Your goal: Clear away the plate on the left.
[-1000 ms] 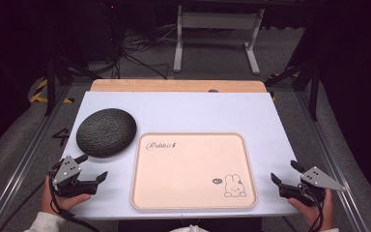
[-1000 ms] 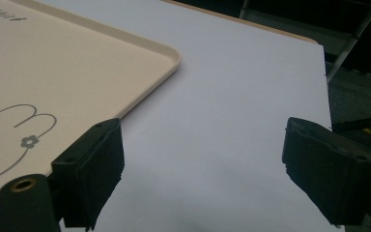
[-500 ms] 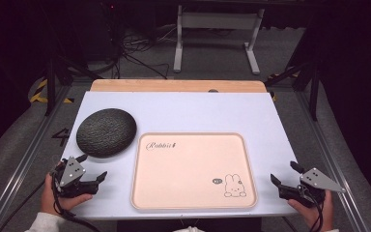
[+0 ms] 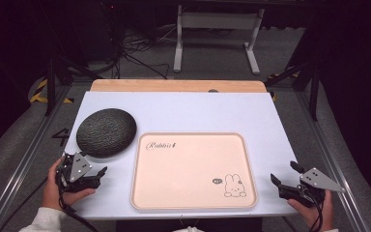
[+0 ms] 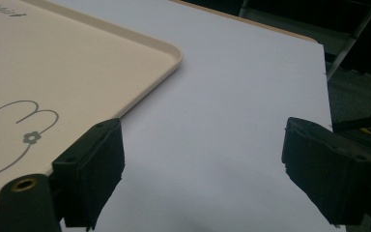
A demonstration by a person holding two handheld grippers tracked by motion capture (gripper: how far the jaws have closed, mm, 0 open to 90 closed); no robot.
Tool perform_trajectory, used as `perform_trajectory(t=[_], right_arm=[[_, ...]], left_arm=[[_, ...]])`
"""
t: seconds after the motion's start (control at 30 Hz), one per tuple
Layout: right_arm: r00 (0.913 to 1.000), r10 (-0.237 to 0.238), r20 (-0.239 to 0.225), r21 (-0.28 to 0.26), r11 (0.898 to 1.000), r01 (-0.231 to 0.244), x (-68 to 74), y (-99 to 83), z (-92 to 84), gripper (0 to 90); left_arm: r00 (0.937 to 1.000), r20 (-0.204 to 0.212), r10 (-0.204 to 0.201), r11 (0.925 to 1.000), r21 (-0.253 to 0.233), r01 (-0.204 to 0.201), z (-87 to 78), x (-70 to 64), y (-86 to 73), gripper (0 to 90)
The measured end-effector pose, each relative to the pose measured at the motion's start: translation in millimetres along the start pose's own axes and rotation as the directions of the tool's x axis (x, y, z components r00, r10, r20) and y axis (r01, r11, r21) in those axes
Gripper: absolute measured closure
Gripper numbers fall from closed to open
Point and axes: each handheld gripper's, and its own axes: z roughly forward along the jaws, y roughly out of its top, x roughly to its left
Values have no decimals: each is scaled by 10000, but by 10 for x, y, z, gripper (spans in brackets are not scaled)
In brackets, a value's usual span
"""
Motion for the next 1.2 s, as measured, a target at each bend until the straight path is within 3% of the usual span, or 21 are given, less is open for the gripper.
perform_trajectory(t=[0.17, 0.23, 0.33, 0.37, 0.47, 0.5, 0.53, 0.6, 0.63, 0.67, 0.73, 0.93, 0.97, 1.0, 1.03, 1.1, 1.13, 1.2], right_arm=[[10000, 4, -2, -24, 10000, -4, 2, 2, 0, 158], [10000, 5, -10, 3, 10000, -5, 6, 1, 0, 158], [10000, -3, -13, -23, 10000, 3, 4, 2, 0, 158], [10000, 5, -10, 1, 10000, -5, 7, 1, 0, 158], [10000, -11, -9, -2, 10000, 11, 7, 1, -3, 158], [10000, -14, -9, -14, 10000, 14, 5, 1, -2, 158], [10000, -14, -9, -14, 10000, 14, 5, 1, -2, 158], [10000, -1, -26, -20, 10000, 1, 2, -1, -3, 158], [10000, -3, -27, -15, 10000, 3, 3, -2, -2, 158], [10000, -11, -32, -19, 10000, 11, 3, -2, -1, 158], [10000, -24, -42, -20, 10000, 24, 4, -2, -1, 158], [10000, -24, -36, -10, 10000, 24, 7, -1, -1, 158], [10000, -32, -34, -5, 10000, 32, 8, -1, 1, 158], [10000, -49, -40, 1, 10000, 49, 11, 0, 2, 158], [10000, -49, -40, 1, 10000, 49, 11, 0, 2, 158], [10000, -65, -48, 15, 10000, 65, 12, -1, 4, 158], [9999, -82, -62, 7, 10000, 82, 12, -1, 6, 158], [9999, -85, -53, 22, 10000, 85, 15, -1, 7, 158]], left_arm=[[9975, -290, 644, 9970, 455, -630, 117, -21, 99, 198], [9907, -515, 1259, 9892, 820, -1215, 188, -62, 156, 204], [9816, -721, 1770, 9799, 1066, -1689, 269, -85, 230, 230], [9758, -887, 1998, 9744, 1232, -1883, 304, -90, 254, 236], [9705, -1083, 2154, 9692, 1454, -1988, 373, -109, 294, 255], [9655, -1245, 2288, 9652, 1583, -2084, 395, -115, 306, 263], [9655, -1245, 2288, 9652, 1583, -2084, 395, -115, 306, 268], [9582, -1369, 2512, 9586, 1725, -2267, 443, -131, 323, 274], [9514, -1450, 2716, 9518, 1870, -2432, 461, -129, 333, 282], [9482, -1515, 2792, 9495, 1908, -2491, 483, -139, 335, 287], [9354, -1645, 3131, 9352, 2251, -2734, 525, -156, 344, 295], [8933, -2031, 4009, 8987, 2766, -3404, 610, -221, 391, 325], [8850, -1953, 4227, 8877, 2860, -3608, 617, -237, 400, 346], [8806, -1982, 4304, 8838, 2906, -3666, 620, -251, 401, 409], [8747, -1917, 4452, 8757, 2972, -3806, 628, -264, 406, 409], [8616, -1761, 4761, 8568, 3136, -4094, 647, -298, 415, 499], [8511, -1708, 4964, 8436, 3261, -4266, 661, -317, 424, 554], [8407, -1551, 5189, 8290, 3312, -4506, 693, -342, 431, 662]])
